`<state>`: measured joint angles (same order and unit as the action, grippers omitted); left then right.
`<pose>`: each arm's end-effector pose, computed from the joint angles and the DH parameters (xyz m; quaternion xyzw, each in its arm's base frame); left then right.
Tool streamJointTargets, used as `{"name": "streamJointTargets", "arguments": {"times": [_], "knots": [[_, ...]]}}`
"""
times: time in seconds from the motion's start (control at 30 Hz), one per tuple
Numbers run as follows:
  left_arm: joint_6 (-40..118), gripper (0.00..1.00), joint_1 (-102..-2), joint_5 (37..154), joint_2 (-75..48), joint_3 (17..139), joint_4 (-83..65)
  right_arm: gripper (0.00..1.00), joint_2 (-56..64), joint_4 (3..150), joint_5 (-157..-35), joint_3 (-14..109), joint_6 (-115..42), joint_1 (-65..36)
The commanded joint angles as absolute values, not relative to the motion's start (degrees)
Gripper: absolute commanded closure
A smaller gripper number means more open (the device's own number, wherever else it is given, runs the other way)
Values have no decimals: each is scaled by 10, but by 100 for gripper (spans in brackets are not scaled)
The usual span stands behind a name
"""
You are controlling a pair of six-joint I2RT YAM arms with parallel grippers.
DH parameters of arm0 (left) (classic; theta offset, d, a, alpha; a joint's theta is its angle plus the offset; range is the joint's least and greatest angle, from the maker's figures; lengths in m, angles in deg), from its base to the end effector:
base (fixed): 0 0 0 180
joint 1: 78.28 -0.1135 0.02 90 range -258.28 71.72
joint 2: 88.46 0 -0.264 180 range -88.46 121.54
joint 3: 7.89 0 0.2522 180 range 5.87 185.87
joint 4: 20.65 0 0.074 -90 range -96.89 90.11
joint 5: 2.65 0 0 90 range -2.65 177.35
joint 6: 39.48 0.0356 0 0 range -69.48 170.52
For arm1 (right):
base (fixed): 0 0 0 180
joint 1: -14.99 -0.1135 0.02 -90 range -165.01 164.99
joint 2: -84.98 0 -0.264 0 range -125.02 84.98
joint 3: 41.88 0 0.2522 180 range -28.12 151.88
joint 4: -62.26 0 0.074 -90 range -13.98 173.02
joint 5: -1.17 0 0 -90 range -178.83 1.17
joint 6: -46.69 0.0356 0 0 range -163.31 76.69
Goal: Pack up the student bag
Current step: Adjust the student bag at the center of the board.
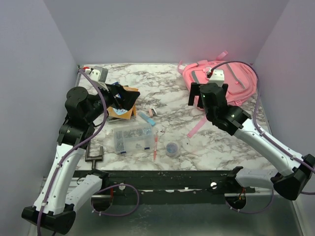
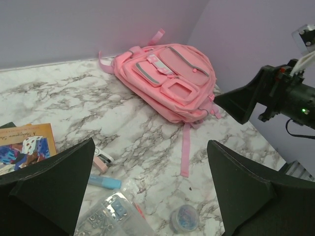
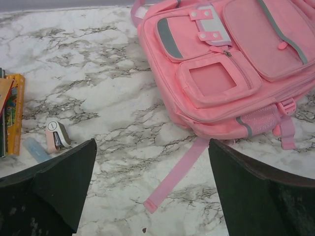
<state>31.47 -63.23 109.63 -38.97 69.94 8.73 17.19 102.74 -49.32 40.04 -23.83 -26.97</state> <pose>0.1678 -0.0591 0.4320 0.1109 0.7043 -0.3334 0.6168 0.2053 0.1541 0.3744 0.0189 0.8191 0.0066 0.5734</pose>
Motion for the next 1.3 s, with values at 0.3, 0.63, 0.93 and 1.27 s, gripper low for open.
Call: {"name": "streamJointTargets", "arguments": {"times": [0.3,0.63,0.93,1.27], "knots": [[316,2,-570,1091,-366,719,101,0,93,984,-705,382,-135,-18],[312,2,-538,1103,-344,730,113,0,-21,904,-827,371,-32,240],[301,2,-528,1122,-328,734,115,0,-183,872,-825,430,-33,305],[293,2,-528,1132,-314,737,116,24,-250,805,-909,412,18,331]]}}
